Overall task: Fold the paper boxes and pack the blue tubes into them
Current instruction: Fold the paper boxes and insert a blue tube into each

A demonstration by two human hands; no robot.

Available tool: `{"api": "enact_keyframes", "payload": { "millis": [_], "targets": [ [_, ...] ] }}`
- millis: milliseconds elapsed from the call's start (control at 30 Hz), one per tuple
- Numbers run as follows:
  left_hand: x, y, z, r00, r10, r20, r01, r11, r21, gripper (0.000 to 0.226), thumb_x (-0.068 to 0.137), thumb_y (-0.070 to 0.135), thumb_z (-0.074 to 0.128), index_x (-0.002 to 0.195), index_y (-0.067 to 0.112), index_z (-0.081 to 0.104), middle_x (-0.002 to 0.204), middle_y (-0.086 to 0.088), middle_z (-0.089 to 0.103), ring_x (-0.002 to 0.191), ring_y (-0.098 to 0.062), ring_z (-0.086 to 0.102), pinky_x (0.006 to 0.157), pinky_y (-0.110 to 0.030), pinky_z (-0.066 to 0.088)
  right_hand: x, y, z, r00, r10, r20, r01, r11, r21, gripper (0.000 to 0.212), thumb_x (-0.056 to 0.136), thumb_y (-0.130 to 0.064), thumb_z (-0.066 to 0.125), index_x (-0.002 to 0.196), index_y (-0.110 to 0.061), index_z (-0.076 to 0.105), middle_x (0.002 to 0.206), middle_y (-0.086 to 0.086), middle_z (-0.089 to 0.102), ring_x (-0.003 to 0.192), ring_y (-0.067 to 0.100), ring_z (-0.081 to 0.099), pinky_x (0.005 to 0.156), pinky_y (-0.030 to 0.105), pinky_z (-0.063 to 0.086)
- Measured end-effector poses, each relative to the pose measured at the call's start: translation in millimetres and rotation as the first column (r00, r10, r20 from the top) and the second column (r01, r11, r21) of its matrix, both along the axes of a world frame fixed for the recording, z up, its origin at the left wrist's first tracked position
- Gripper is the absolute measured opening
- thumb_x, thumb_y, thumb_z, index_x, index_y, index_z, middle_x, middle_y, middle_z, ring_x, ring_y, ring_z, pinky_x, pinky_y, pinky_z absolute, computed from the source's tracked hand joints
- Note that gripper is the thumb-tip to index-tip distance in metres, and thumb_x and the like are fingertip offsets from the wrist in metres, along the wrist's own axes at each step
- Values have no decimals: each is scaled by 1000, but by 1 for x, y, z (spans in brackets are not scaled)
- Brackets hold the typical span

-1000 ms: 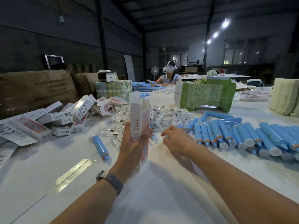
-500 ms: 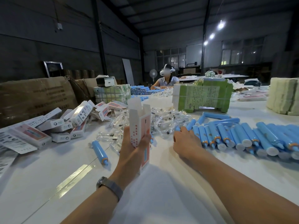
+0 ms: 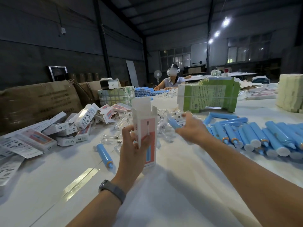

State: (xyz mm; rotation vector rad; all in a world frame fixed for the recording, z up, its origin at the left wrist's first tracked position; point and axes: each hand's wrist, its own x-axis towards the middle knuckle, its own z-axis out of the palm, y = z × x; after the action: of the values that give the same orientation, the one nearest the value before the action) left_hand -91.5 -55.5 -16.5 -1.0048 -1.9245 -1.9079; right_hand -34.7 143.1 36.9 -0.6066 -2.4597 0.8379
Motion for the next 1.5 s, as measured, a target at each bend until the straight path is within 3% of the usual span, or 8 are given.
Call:
{"api": "enact_keyframes", "payload": {
  "millis": [100, 267, 367, 500, 700, 967, 1100, 1500],
  "targets": [
    [1, 0, 1, 998, 46, -41, -46, 999, -3, 31, 80, 49, 61, 102, 48, 39, 105, 12, 69, 86, -12, 72, 75, -41, 61, 8, -17, 29, 865, 183, -467, -366, 867, -338, 72, 89, -12, 66, 147, -27, 26, 101, 11, 62, 88, 21, 64, 72, 33, 54],
    [2, -1, 2, 992, 99, -79, -99, 995, 7, 35, 80, 49, 62, 106, 38, 40, 108, 11, 68, 85, -3, 70, 66, -17, 54, 23, -49, 64, 619, 167, -768, -516, 824, -236, 76, 79, -6, 60, 138, -38, 26, 116, 6, 60, 92, 17, 67, 62, 24, 56],
    [1, -1, 2, 984, 131, -118, -131, 991, 5, 33, 87, 35, 68, 107, 32, 41, 101, 19, 68, 75, -3, 68, 59, -15, 52, 32, -57, 69, 566, 226, -793, -480, 872, -94, 103, 80, 3, 63, 150, -43, 4, 113, 10, 58, 87, 28, 69, 69, 40, 61],
    [-1, -1, 1, 974, 164, -158, -172, 984, -39, 34, 91, 25, 69, 110, 26, 40, 91, 34, 67, 70, -1, 67, 58, -17, 53, 41, -60, 78, 503, 304, -809, -459, 887, 47, 108, 76, 11, 60, 152, -39, 4, 136, 8, 41, 97, 37, 65, 66, 50, 59],
    [3, 0, 4, 962, 204, -183, -220, 973, -69, 37, 89, 30, 71, 107, 34, 40, 95, 16, 68, 77, -10, 69, 66, -35, 58, 47, -62, 85, 453, 280, -846, -484, 875, 31, 104, 72, 7, 67, 148, -39, 13, 138, 5, 37, 96, 35, 67, 61, 35, 61],
    [7, 3, 5, 969, 188, -162, -201, 978, -63, 35, 91, 32, 70, 108, 35, 39, 97, 5, 70, 74, -26, 70, 64, -49, 56, 33, -74, 71, 697, 324, -640, -403, 915, 24, 61, 89, -13, 67, 121, -37, 22, 99, -8, 49, 77, 23, 68, 59, 39, 61],
    [9, 3, 5, 971, 181, -159, -192, 979, -61, 33, 85, 46, 61, 106, 37, 37, 97, 11, 68, 76, -24, 69, 66, -50, 57, 30, -77, 66, 701, 294, -650, -221, 956, 193, 51, 91, -29, 67, 130, -28, 34, 90, -16, 51, 68, 10, 63, 62, 20, 55],
    [7, 5, 4, 962, 191, -197, -206, 977, -57, 33, 84, 47, 61, 104, 40, 35, 100, 7, 67, 80, -21, 68, 65, -47, 57, 29, -71, 57, 576, 382, -723, -78, 906, 416, 64, 77, -18, 82, 132, -8, 53, 128, -5, 37, 97, 14, 59, 67, 13, 54]
  ]
}}
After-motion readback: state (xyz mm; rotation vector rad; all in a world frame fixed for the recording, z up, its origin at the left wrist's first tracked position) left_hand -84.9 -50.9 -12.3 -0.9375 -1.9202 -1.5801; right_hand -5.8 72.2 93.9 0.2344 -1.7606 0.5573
